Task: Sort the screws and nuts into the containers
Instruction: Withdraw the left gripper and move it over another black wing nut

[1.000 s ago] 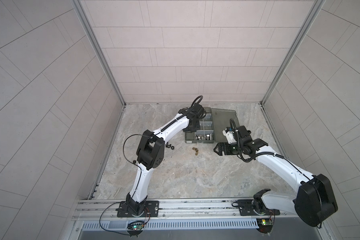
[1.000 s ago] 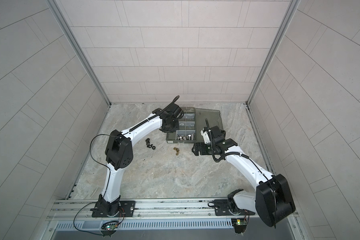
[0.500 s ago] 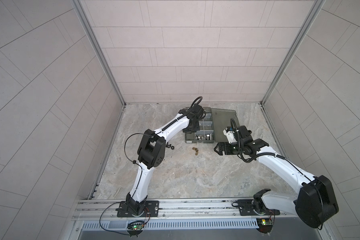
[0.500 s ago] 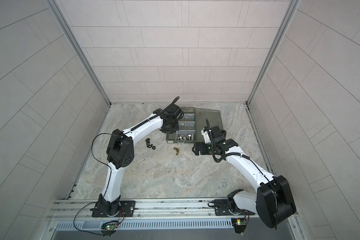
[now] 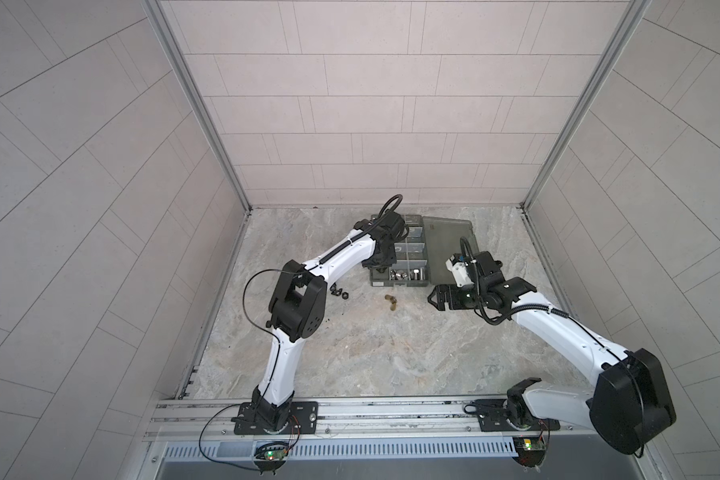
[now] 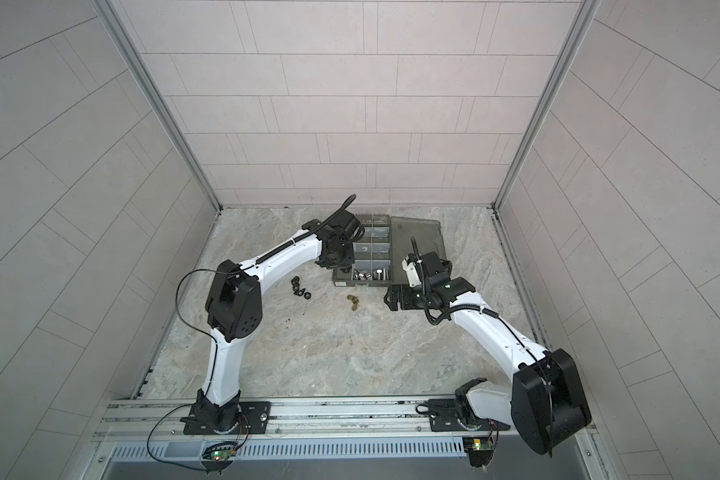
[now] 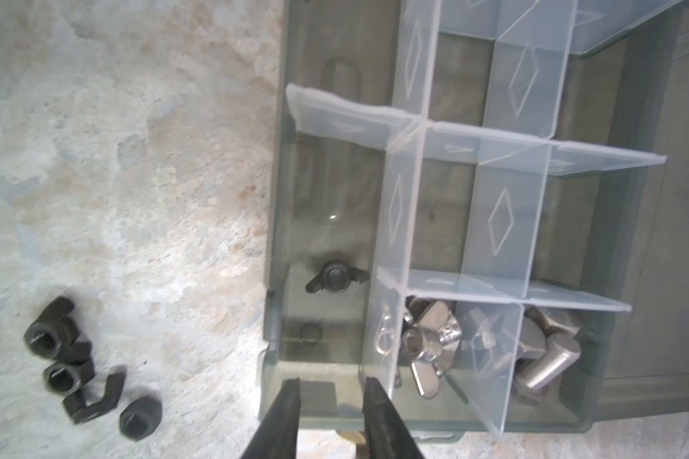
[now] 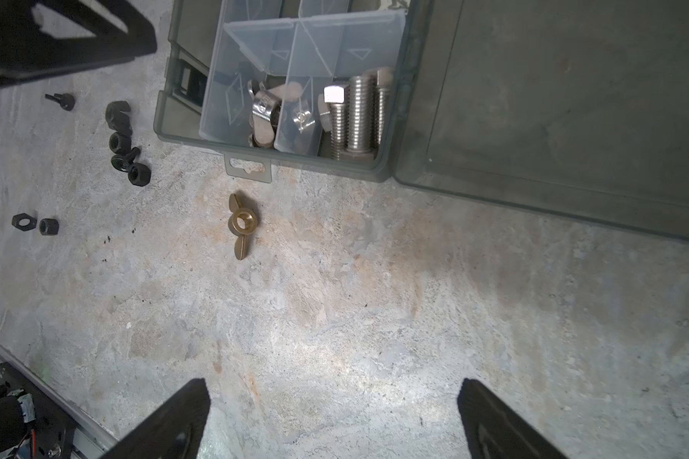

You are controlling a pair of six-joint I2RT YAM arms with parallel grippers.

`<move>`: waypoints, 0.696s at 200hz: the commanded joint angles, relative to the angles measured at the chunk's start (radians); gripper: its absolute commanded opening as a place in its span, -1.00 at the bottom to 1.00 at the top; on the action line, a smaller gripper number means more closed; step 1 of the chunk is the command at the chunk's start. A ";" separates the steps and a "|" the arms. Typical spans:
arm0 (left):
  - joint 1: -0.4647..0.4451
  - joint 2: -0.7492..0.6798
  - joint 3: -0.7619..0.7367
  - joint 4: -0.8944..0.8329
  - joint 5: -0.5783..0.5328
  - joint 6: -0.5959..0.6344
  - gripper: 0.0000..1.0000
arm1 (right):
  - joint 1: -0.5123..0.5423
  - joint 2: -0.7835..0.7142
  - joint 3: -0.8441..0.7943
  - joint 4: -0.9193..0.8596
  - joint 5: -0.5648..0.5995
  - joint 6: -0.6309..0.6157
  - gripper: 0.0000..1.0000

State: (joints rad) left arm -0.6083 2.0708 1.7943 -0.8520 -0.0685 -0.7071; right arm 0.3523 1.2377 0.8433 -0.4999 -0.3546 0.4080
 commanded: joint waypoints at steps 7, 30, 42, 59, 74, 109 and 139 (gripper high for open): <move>0.061 -0.183 -0.188 0.045 -0.042 -0.012 -0.26 | 0.000 -0.033 -0.007 0.007 0.005 0.005 0.99; 0.128 -0.286 -0.375 0.108 -0.031 -0.036 -0.24 | 0.012 -0.050 0.000 0.005 -0.004 0.003 0.99; 0.166 -0.322 -0.450 0.140 -0.016 -0.045 -0.23 | 0.021 -0.056 0.004 0.000 -0.003 0.002 0.99; 0.214 -0.351 -0.528 0.176 0.005 -0.046 -0.24 | 0.038 -0.064 0.012 -0.010 0.005 0.003 0.99; 0.242 -0.357 -0.570 0.192 0.026 -0.043 -0.23 | 0.056 -0.073 0.018 -0.020 0.018 0.006 0.99; 0.264 -0.342 -0.598 0.215 0.035 -0.033 -0.23 | 0.095 -0.089 0.019 -0.021 0.051 0.015 0.99; 0.277 -0.328 -0.605 0.227 0.044 -0.029 -0.23 | 0.107 -0.086 0.024 -0.025 0.067 0.018 0.99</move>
State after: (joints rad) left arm -0.3435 1.7344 1.2026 -0.6472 -0.0315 -0.7429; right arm 0.4515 1.1664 0.8433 -0.5045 -0.3241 0.4168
